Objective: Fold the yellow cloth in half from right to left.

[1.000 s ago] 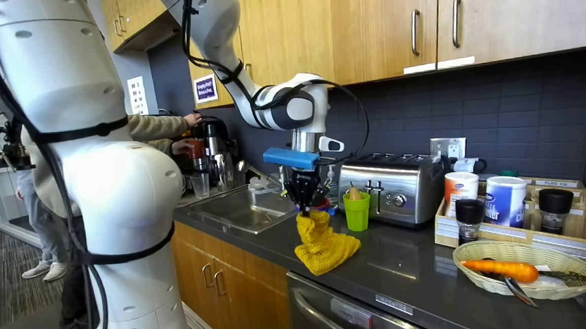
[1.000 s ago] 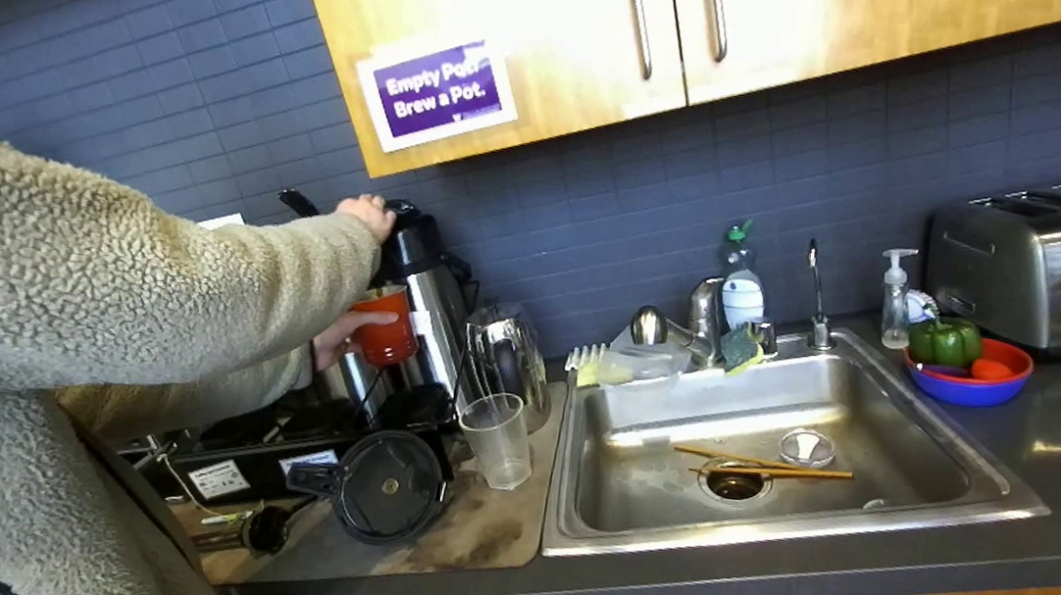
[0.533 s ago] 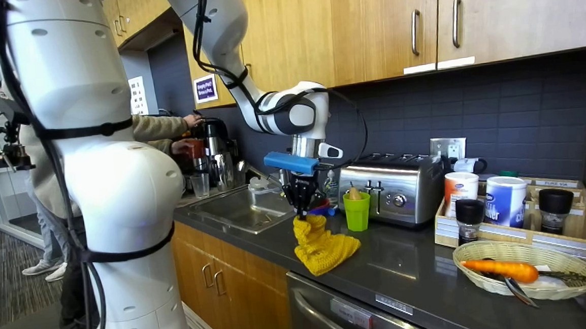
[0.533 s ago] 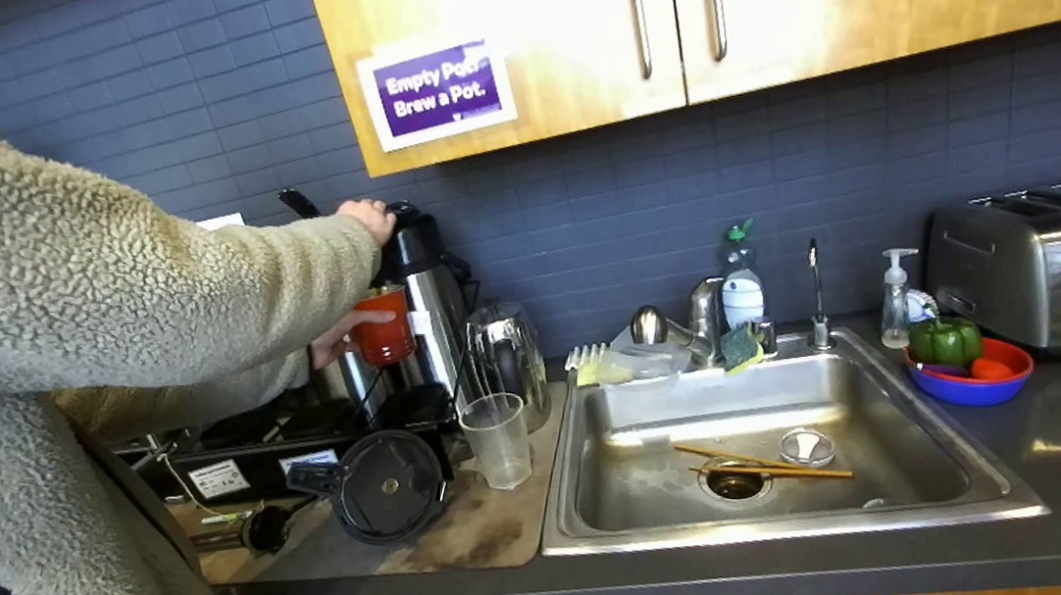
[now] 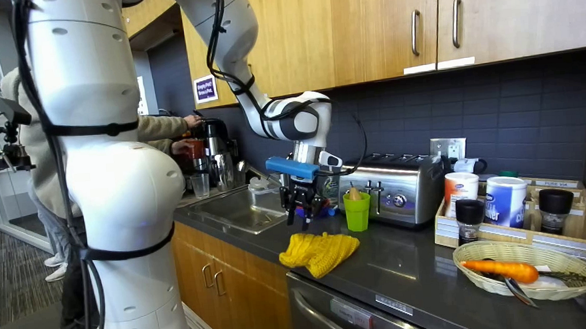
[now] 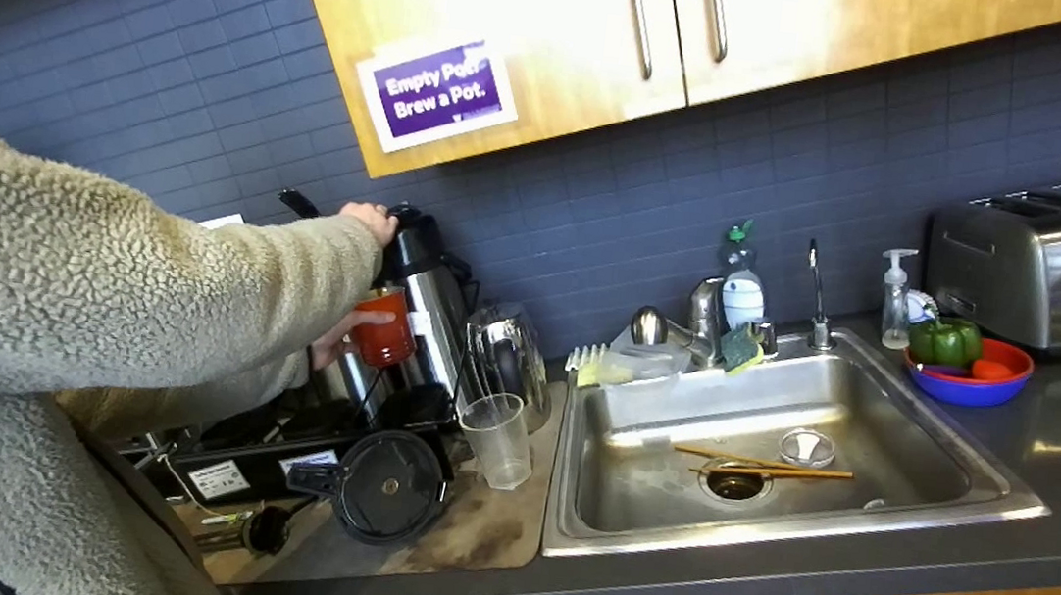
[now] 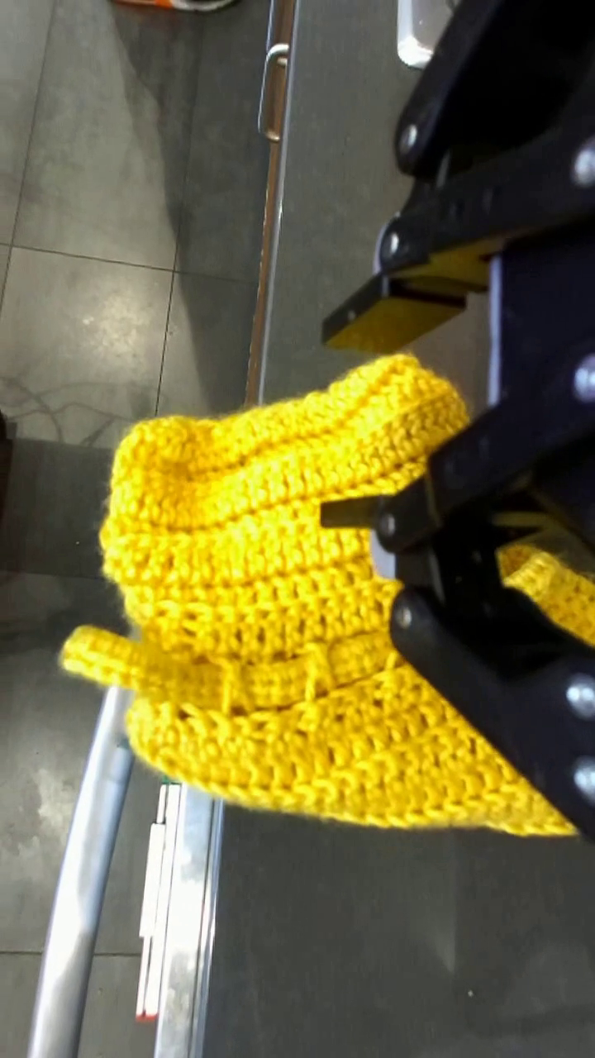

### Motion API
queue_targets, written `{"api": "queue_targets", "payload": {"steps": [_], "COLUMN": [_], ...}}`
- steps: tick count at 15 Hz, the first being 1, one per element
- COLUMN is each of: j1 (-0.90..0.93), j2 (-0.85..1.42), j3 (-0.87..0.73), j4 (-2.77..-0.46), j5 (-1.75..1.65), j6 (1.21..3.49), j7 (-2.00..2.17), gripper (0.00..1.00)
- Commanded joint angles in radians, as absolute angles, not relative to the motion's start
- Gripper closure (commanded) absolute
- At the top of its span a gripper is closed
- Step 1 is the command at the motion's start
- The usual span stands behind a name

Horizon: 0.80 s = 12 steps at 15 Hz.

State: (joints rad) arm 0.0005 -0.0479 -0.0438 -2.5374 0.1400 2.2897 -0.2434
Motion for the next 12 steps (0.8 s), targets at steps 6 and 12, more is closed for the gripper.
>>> {"api": "queue_targets", "payload": {"steps": [6,12], "j1": [-0.039,-0.090], "j2": [-0.094,-0.215], "j3": [-0.059,-0.092], "j4": [-2.461,-2.465], "j5": [0.075,0.034], "j6": [2.237,2.266], "j7": [-0.197,-0.122], "gripper": [0.00,0.00]}}
